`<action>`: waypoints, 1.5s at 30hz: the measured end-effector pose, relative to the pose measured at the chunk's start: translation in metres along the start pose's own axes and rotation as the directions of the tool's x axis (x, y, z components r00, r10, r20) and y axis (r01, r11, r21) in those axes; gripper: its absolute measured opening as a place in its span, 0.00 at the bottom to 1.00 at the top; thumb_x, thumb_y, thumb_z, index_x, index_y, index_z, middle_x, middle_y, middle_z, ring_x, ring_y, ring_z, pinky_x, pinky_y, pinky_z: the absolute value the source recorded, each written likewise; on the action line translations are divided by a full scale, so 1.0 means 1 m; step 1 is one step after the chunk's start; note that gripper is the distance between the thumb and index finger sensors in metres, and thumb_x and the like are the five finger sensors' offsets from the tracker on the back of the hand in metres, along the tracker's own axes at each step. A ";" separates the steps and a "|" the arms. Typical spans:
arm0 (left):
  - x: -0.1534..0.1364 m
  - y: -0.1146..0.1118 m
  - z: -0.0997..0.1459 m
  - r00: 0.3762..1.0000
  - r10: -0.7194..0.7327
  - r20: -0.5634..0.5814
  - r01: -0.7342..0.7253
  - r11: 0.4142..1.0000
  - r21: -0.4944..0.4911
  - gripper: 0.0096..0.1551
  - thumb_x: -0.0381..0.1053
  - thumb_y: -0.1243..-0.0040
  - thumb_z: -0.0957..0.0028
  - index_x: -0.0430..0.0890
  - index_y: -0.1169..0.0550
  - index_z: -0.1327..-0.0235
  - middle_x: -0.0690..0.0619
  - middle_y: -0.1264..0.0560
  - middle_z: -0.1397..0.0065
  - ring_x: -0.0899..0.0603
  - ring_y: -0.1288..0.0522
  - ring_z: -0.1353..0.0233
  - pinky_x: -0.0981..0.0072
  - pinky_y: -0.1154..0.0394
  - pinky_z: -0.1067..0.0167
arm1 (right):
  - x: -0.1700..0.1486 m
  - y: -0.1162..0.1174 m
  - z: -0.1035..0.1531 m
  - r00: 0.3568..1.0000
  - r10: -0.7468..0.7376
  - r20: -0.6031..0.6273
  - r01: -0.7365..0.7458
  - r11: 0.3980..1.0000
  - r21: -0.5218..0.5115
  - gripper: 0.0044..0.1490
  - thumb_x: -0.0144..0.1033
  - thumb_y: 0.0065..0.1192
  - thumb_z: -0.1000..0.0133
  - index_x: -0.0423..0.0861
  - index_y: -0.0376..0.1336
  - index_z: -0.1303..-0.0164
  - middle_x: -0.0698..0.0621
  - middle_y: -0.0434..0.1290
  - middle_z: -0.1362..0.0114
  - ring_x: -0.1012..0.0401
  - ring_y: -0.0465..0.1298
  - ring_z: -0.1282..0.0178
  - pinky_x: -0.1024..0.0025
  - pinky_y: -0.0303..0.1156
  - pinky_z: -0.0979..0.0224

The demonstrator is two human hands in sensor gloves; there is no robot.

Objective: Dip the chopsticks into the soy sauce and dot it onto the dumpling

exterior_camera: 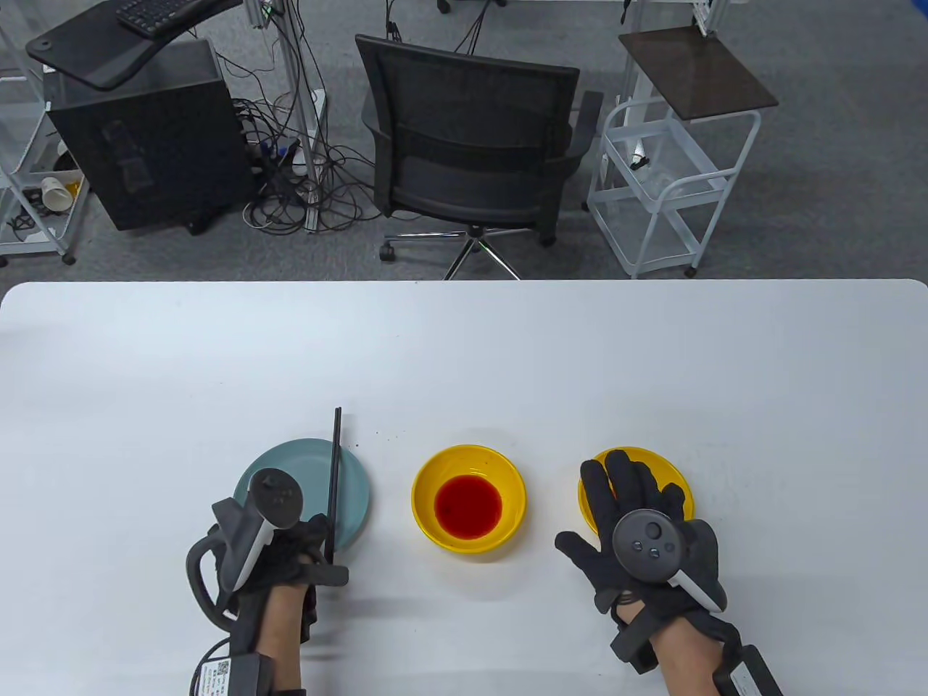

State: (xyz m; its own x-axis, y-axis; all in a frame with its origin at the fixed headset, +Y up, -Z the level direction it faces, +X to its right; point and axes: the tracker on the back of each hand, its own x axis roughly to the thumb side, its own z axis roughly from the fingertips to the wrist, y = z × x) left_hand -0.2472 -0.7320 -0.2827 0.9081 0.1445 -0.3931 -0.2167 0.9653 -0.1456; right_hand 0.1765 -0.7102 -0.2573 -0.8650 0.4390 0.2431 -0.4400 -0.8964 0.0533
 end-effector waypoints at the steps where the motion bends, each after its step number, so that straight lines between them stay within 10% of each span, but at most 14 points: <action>1: 0.004 -0.002 0.000 1.000 -0.021 0.002 0.021 1.000 -0.003 0.40 0.71 0.32 0.55 0.42 0.13 0.44 0.47 0.20 0.36 0.33 0.23 0.35 0.29 0.40 0.30 | 0.000 0.000 0.000 1.000 0.002 0.000 -0.002 1.000 0.000 0.58 0.64 0.53 0.50 0.50 0.34 0.20 0.41 0.29 0.15 0.34 0.36 0.17 0.20 0.30 0.28; 16: 0.028 -0.023 -0.013 0.982 -0.184 -0.041 0.182 0.982 -0.050 0.30 0.66 0.31 0.53 0.44 0.10 0.53 0.50 0.16 0.45 0.36 0.19 0.39 0.29 0.38 0.30 | -0.004 -0.002 0.000 1.000 -0.024 -0.007 0.024 1.000 0.005 0.58 0.64 0.53 0.50 0.49 0.34 0.20 0.41 0.29 0.15 0.34 0.36 0.17 0.20 0.30 0.28; 30: 0.042 0.015 0.026 0.979 0.093 0.182 -0.110 0.990 0.086 0.29 0.64 0.29 0.54 0.42 0.08 0.57 0.49 0.15 0.48 0.36 0.18 0.42 0.30 0.35 0.31 | 0.027 -0.005 0.013 0.986 -0.036 0.161 0.044 0.998 -0.043 0.57 0.64 0.53 0.50 0.49 0.36 0.20 0.40 0.33 0.15 0.33 0.39 0.17 0.19 0.30 0.28; 36: 0.080 0.016 0.062 0.880 0.232 0.413 -0.243 0.970 -0.028 0.29 0.65 0.29 0.54 0.43 0.09 0.57 0.50 0.15 0.48 0.36 0.17 0.42 0.30 0.35 0.31 | 0.064 0.008 0.022 0.932 -0.033 0.361 0.053 0.997 -0.047 0.52 0.61 0.55 0.51 0.49 0.43 0.21 0.41 0.54 0.16 0.35 0.57 0.20 0.19 0.36 0.27; 38: 0.092 0.008 0.070 0.787 0.388 0.479 -0.332 0.922 -0.200 0.28 0.64 0.29 0.54 0.43 0.09 0.57 0.49 0.15 0.48 0.36 0.17 0.42 0.30 0.35 0.31 | 0.078 0.013 0.025 0.883 -0.036 0.467 0.085 0.993 -0.085 0.49 0.59 0.56 0.51 0.47 0.49 0.23 0.41 0.66 0.23 0.40 0.71 0.29 0.23 0.50 0.26; 45: 0.110 -0.001 0.092 0.686 0.459 0.564 -0.312 0.886 -0.342 0.28 0.64 0.29 0.54 0.43 0.09 0.57 0.49 0.15 0.48 0.36 0.18 0.42 0.30 0.35 0.31 | 0.098 0.038 0.024 0.896 0.011 0.444 -0.023 1.000 0.021 0.53 0.54 0.63 0.53 0.39 0.46 0.27 0.38 0.78 0.34 0.44 0.85 0.44 0.30 0.61 0.28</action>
State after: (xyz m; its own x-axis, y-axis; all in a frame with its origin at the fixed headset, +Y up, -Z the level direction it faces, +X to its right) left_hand -0.1141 -0.6968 -0.2428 0.7261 0.6649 0.1753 -0.5977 0.7363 -0.3170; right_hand 0.0812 -0.7026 -0.2087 -0.6729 0.3560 0.6484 -0.4149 -0.9074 0.0677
